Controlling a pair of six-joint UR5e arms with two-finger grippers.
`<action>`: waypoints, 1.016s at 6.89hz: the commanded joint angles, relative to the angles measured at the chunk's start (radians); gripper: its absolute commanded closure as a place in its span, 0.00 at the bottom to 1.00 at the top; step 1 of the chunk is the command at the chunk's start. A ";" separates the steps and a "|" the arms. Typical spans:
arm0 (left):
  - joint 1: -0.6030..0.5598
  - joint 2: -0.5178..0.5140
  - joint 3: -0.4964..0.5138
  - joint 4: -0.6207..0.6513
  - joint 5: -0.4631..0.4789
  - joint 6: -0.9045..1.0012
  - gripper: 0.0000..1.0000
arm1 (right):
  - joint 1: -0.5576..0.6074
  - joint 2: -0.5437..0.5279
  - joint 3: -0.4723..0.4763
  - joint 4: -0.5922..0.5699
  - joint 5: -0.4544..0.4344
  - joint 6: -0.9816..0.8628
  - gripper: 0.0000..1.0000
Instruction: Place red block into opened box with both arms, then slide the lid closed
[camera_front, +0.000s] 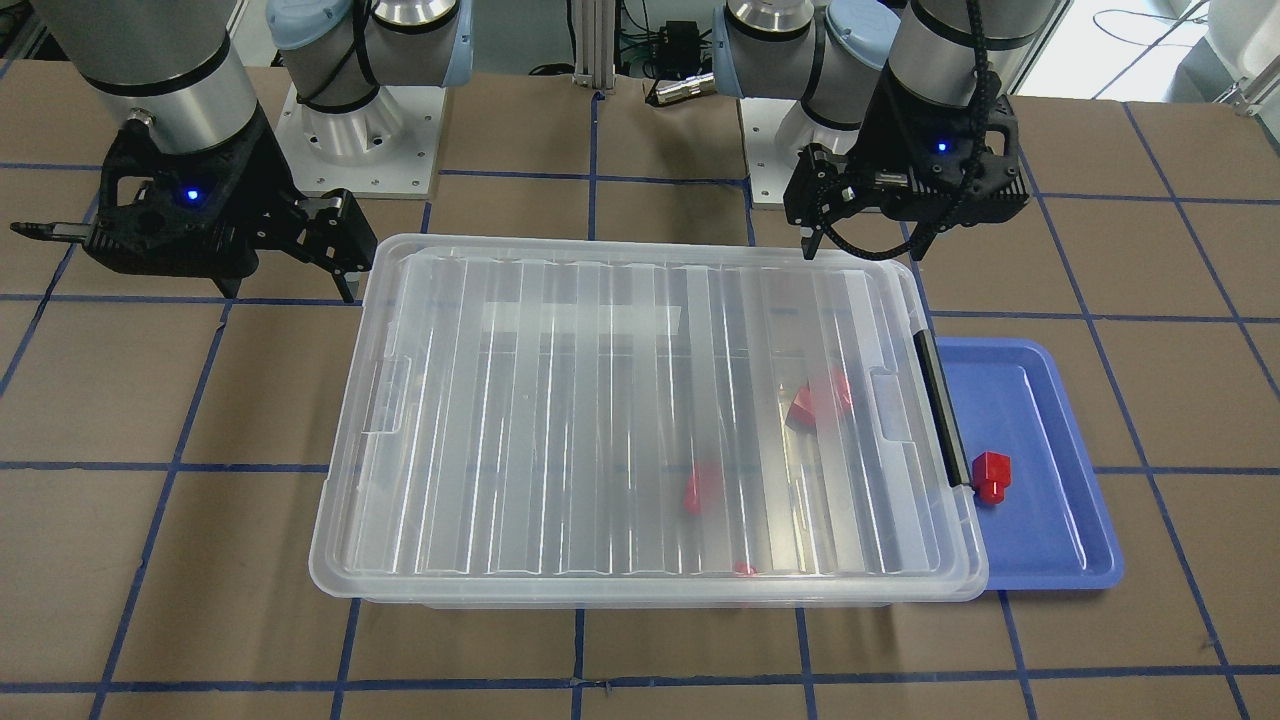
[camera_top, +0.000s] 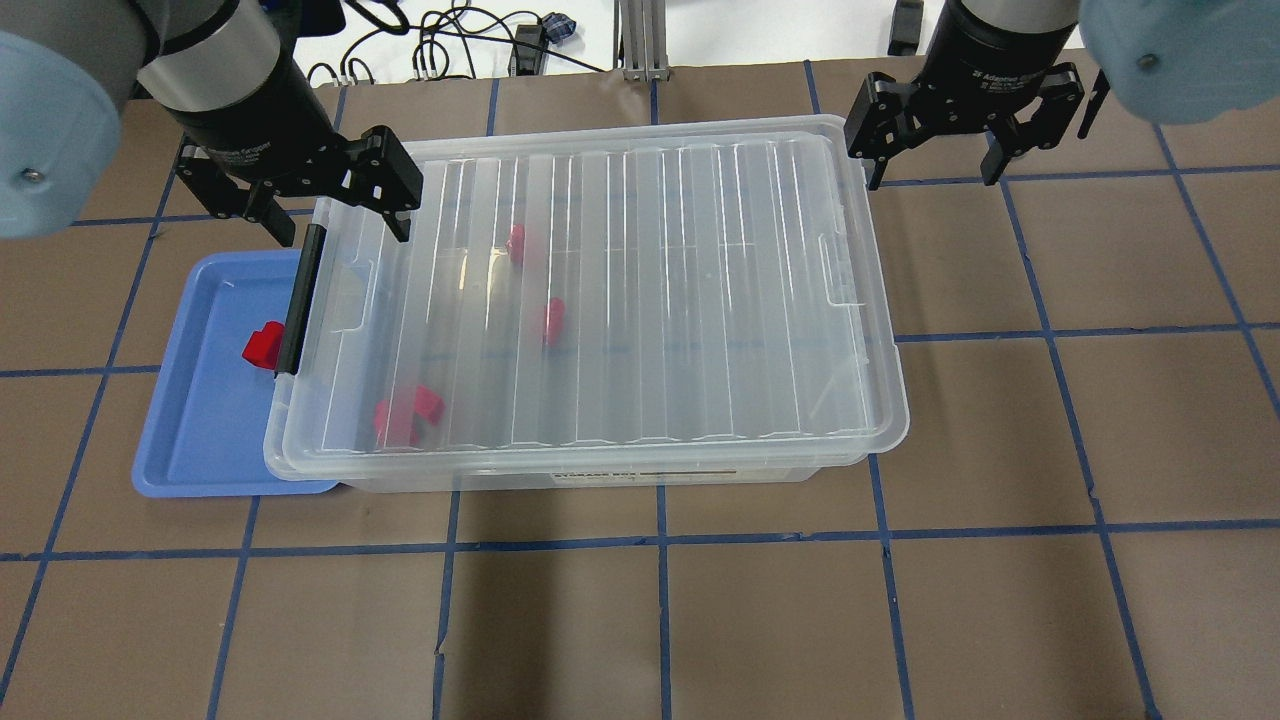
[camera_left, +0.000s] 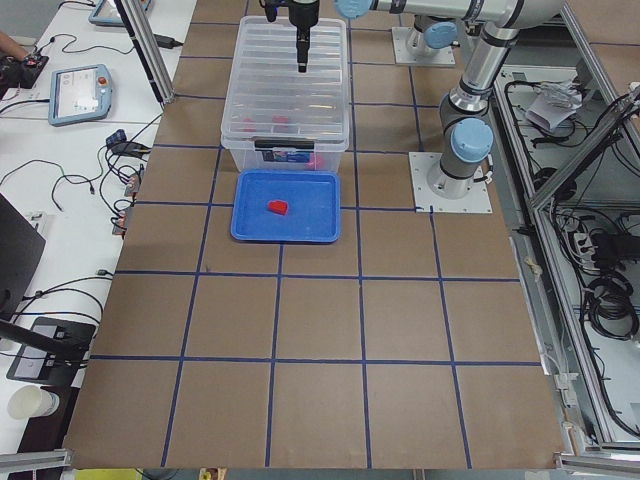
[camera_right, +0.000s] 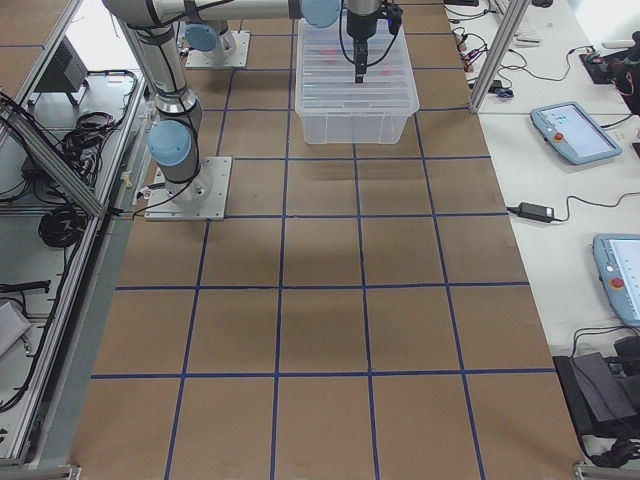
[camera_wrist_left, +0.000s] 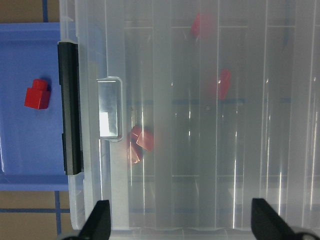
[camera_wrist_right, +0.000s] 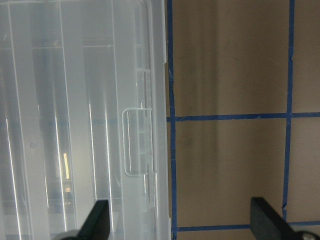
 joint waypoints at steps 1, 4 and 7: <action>-0.001 0.002 0.000 0.001 0.000 0.000 0.00 | 0.000 -0.003 0.001 0.002 -0.001 0.000 0.00; 0.003 -0.002 0.000 0.001 0.000 0.000 0.00 | 0.000 0.000 0.005 -0.004 0.000 0.003 0.00; -0.004 0.000 0.000 0.000 0.002 0.000 0.00 | 0.011 0.057 0.182 -0.304 -0.014 -0.015 0.00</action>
